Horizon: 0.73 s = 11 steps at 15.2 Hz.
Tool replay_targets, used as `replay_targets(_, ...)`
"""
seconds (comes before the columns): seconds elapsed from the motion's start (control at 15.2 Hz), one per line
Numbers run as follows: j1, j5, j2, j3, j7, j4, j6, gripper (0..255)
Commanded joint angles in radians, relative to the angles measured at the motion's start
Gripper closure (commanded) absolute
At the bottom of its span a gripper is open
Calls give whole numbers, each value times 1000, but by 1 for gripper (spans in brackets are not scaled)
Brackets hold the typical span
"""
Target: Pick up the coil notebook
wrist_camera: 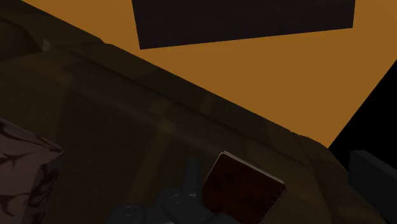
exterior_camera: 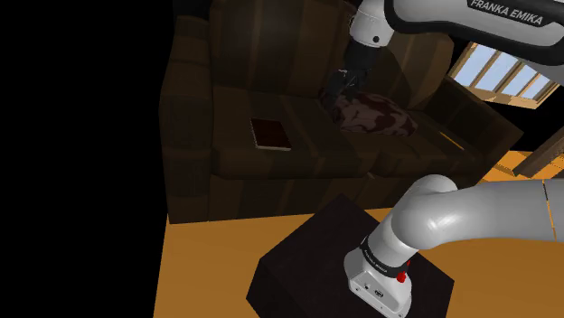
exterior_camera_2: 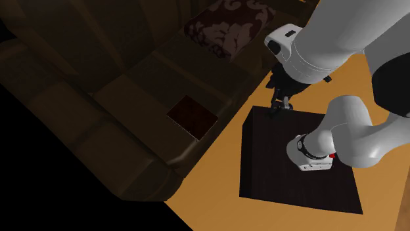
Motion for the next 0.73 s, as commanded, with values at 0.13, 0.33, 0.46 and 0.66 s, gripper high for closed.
replay_targets(0.13, -2, -59, 68, 85, 47, 8, 35, 0)
replay_targets(0.33, -15, -164, 183, 212, 129, 27, 74, 0)
replay_targets(0.46, -30, -247, 270, 295, 194, 45, 88, 0)
replay_targets(0.66, -58, -394, 419, 416, 306, 81, 82, 0)
